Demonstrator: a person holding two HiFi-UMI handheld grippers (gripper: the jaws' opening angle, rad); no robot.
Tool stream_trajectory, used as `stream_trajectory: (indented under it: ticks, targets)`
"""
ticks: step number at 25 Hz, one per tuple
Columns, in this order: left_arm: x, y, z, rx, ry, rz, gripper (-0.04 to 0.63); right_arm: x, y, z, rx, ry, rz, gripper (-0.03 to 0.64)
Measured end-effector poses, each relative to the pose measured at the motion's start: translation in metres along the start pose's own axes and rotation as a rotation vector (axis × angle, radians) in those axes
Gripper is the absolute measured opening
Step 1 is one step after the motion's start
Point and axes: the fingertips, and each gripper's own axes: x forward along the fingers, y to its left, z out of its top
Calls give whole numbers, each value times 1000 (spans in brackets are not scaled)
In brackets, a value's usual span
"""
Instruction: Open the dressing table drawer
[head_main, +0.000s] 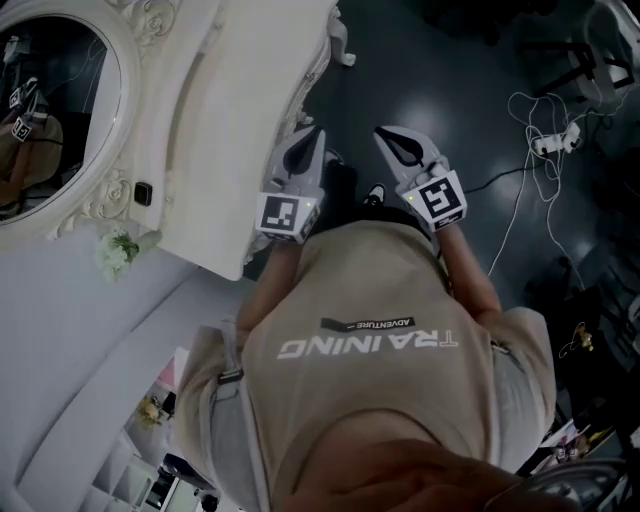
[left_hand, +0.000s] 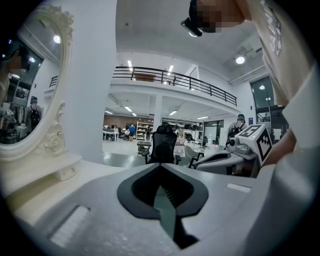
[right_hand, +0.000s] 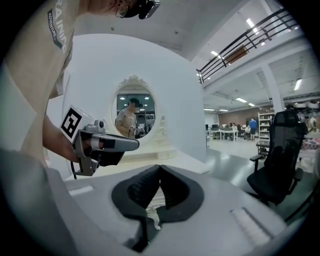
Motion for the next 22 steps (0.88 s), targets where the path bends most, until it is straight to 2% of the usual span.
stream_trajectory:
  ticks: [4,8,14,19,22]
  targets:
    - [17,38,3,-27,-20,-8,6,35,-11,15,-29,16,-4,3]
    - [31,74,11,-6,-32,-18,6,65,-20,44,-64,24,-12,3]
    - [63,113,27,-74,-67,-85,6,115,-51,69,-89,11,-59,3]
    - [85,143,30,-21,-78,-117,6,148,-61,64,-56,23,-59,3]
    - [95,158,32,3,-75,-96,6,165,-64,57,-30,36,-19,3]
